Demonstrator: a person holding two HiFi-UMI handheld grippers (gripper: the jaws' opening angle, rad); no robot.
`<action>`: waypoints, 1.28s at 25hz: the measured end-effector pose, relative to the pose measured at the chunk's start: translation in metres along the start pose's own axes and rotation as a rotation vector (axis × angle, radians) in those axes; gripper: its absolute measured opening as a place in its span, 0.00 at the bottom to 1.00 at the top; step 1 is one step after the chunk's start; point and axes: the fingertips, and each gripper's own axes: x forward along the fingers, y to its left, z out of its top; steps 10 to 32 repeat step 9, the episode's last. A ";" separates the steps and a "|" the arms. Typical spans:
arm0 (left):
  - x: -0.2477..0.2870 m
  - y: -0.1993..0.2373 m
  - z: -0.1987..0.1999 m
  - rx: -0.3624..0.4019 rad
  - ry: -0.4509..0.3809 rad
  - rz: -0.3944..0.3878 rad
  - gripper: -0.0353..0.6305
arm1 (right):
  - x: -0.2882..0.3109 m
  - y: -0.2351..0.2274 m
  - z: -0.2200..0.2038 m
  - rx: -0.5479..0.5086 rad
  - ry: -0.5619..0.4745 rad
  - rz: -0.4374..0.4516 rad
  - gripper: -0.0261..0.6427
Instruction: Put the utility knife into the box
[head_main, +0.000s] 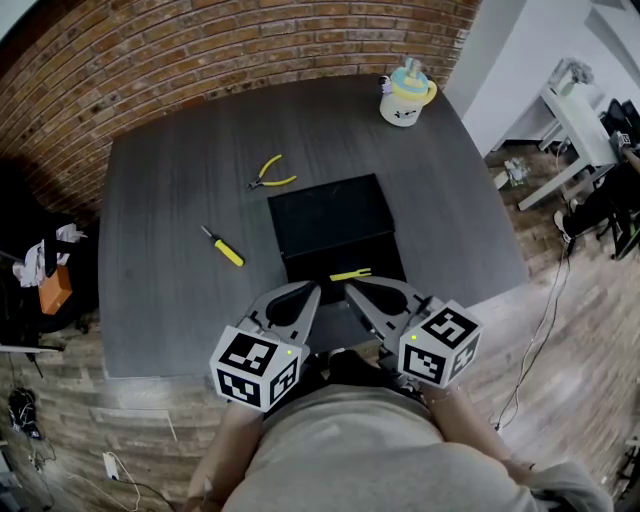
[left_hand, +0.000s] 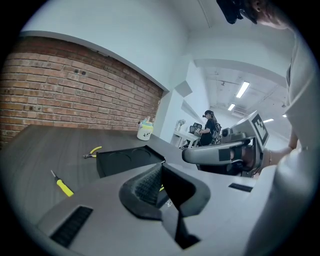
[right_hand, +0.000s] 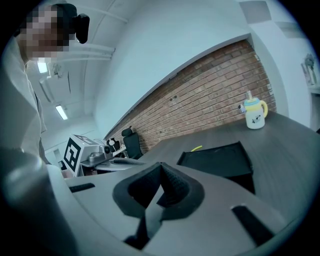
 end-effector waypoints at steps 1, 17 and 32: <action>0.000 0.000 0.000 -0.001 0.001 -0.001 0.08 | 0.000 0.000 0.000 -0.001 0.004 0.002 0.05; -0.001 -0.004 -0.006 0.012 0.022 -0.020 0.08 | 0.000 0.004 0.003 0.004 -0.006 0.006 0.05; -0.001 -0.004 -0.006 0.012 0.022 -0.020 0.08 | 0.000 0.004 0.003 0.004 -0.006 0.006 0.05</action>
